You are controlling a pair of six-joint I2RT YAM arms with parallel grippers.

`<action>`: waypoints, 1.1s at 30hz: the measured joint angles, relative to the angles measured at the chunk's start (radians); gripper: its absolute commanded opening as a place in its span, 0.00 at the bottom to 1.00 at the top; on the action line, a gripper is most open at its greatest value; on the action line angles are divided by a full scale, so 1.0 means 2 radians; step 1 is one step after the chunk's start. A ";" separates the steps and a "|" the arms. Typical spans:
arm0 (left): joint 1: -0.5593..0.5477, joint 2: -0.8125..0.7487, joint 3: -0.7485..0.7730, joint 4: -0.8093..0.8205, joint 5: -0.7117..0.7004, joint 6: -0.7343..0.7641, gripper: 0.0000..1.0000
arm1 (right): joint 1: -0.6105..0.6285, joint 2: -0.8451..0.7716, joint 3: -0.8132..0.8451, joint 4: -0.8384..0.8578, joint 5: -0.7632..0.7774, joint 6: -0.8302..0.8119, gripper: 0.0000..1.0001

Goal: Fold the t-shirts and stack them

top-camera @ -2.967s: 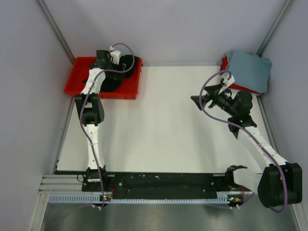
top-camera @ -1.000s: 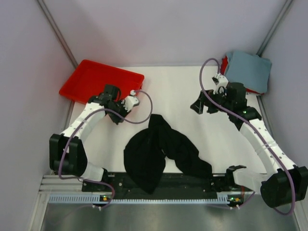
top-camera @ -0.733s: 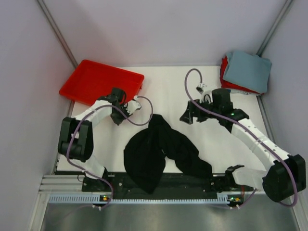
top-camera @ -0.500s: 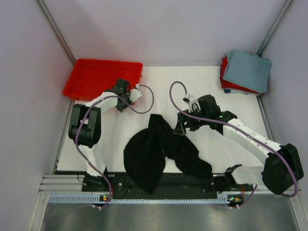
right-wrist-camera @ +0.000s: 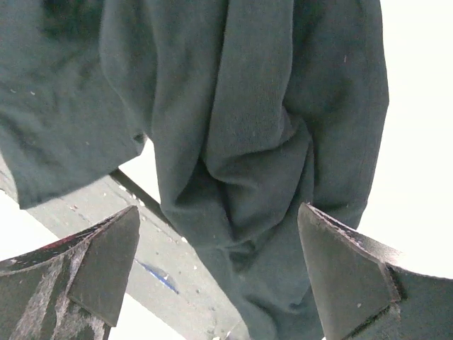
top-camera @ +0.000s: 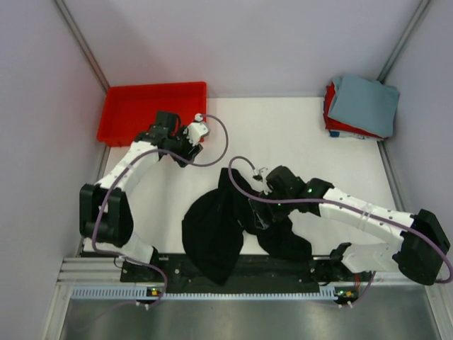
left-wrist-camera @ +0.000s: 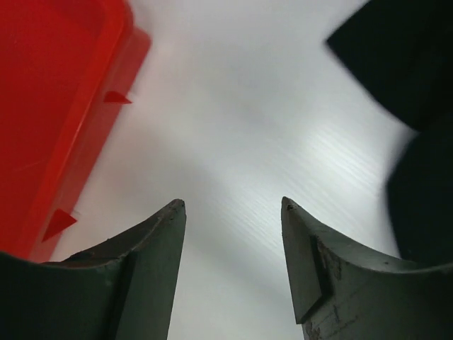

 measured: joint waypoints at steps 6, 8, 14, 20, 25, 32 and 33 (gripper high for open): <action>0.000 -0.104 -0.015 -0.072 0.103 0.000 0.69 | 0.043 0.020 -0.046 0.006 0.037 0.056 0.56; 0.000 -0.128 -0.018 -0.101 0.130 0.003 0.70 | 0.044 0.030 -0.072 0.015 0.036 0.068 0.23; -0.046 -0.184 -0.051 -0.187 0.162 0.018 0.75 | 0.033 0.016 -0.079 0.022 0.045 0.091 0.00; -0.280 -0.223 -0.148 -0.192 0.143 0.015 0.86 | -0.085 -0.051 -0.037 0.039 0.031 0.084 0.00; -0.436 -0.209 -0.205 -0.169 0.100 0.017 0.99 | -0.130 -0.049 -0.017 0.049 0.029 0.066 0.00; -0.556 -0.104 -0.249 -0.057 0.029 0.035 0.90 | -0.179 -0.033 -0.010 0.058 0.019 0.049 0.00; -0.561 -0.096 -0.255 -0.046 0.020 0.039 0.79 | -0.188 -0.033 -0.007 0.060 0.017 0.047 0.00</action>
